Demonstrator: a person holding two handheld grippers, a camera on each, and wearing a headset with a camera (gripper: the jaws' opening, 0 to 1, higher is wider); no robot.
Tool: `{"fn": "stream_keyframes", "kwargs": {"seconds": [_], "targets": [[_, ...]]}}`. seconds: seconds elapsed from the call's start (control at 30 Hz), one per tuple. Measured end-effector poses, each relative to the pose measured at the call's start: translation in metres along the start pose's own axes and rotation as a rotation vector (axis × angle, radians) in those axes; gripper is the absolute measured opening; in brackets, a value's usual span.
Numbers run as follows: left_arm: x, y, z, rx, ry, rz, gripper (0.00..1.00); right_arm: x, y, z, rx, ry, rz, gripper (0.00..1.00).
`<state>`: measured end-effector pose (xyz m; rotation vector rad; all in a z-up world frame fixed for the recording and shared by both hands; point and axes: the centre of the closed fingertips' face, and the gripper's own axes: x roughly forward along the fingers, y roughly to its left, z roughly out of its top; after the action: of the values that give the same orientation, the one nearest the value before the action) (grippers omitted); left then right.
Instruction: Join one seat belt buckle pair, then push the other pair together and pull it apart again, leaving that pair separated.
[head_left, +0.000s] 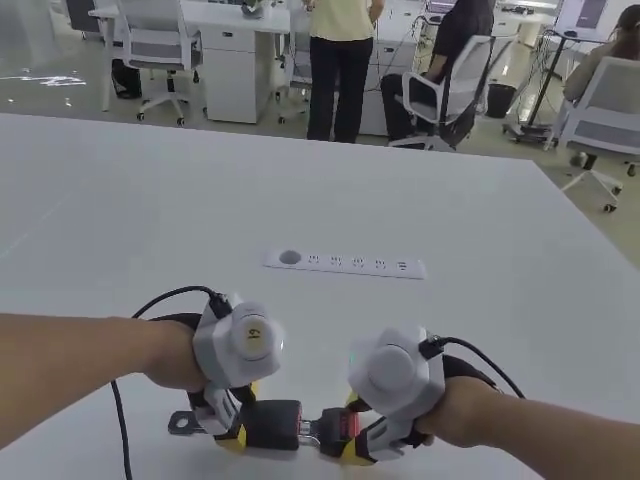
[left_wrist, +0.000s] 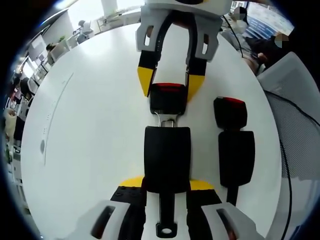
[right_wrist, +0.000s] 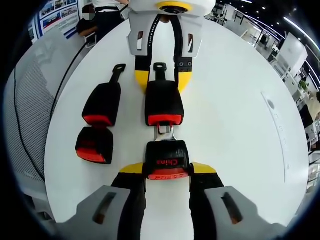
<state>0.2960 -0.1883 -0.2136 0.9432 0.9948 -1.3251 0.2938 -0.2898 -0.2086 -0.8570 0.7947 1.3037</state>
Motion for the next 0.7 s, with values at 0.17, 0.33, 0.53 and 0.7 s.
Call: {"fn": "stream_keyframes", "kwargs": {"seconds": [0.17,0.33,0.53,0.7], "targets": [[-0.001,-0.001,0.001,0.000,0.001,0.001,0.31,-0.003,-0.001,-0.006,0.004,0.008,0.004,0.31],[-0.002,-0.001,0.001,0.001,0.004,0.000,0.31,-0.004,0.001,-0.010,0.003,0.018,0.007,0.31],[-0.002,-0.001,0.001,-0.001,0.005,0.000,0.31,-0.006,-0.002,-0.016,0.004,0.023,0.008,0.31],[-0.002,-0.002,0.002,0.002,0.009,0.000,0.31,-0.009,-0.001,-0.020,0.004,0.029,0.010,0.31]]}}
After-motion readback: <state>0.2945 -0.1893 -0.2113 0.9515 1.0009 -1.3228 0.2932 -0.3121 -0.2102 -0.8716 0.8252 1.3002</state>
